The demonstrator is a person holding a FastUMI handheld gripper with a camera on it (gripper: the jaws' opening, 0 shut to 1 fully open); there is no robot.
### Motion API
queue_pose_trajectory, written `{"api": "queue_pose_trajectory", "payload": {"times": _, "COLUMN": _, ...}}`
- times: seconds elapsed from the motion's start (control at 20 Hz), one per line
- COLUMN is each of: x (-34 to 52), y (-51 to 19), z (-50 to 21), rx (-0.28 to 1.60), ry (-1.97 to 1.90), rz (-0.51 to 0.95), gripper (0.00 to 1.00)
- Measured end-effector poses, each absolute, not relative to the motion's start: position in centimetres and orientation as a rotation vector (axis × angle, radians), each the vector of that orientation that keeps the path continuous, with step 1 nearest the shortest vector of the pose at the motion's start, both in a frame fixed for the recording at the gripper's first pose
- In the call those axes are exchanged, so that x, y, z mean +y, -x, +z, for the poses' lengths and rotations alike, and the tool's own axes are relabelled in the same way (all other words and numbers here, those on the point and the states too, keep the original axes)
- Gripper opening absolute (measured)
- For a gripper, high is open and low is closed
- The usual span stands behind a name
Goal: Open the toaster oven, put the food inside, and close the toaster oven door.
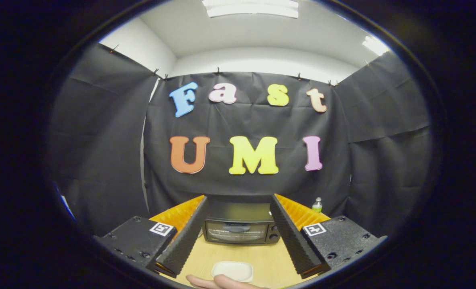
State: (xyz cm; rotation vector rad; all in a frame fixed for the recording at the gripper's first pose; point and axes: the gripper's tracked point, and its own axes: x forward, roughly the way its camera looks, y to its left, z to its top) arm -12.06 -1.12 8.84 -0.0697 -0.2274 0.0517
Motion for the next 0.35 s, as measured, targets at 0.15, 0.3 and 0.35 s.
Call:
{"api": "queue_pose_trajectory", "payload": {"times": 0.15, "x": -1.4, "y": 12.8, "z": 7.8, "rx": -0.234, "ry": 0.088, "rz": 0.071, "gripper": 1.0}}
{"api": "queue_pose_trajectory", "payload": {"times": 0.3, "x": -2.6, "y": 12.9, "z": 6.3, "rx": -0.203, "ry": 0.058, "rz": 0.077, "gripper": 1.0}}
{"api": "queue_pose_trajectory", "payload": {"times": 0.35, "x": -2.7, "y": 12.8, "z": 6.1, "rx": -0.196, "ry": 0.051, "rz": 0.085, "gripper": 1.0}}
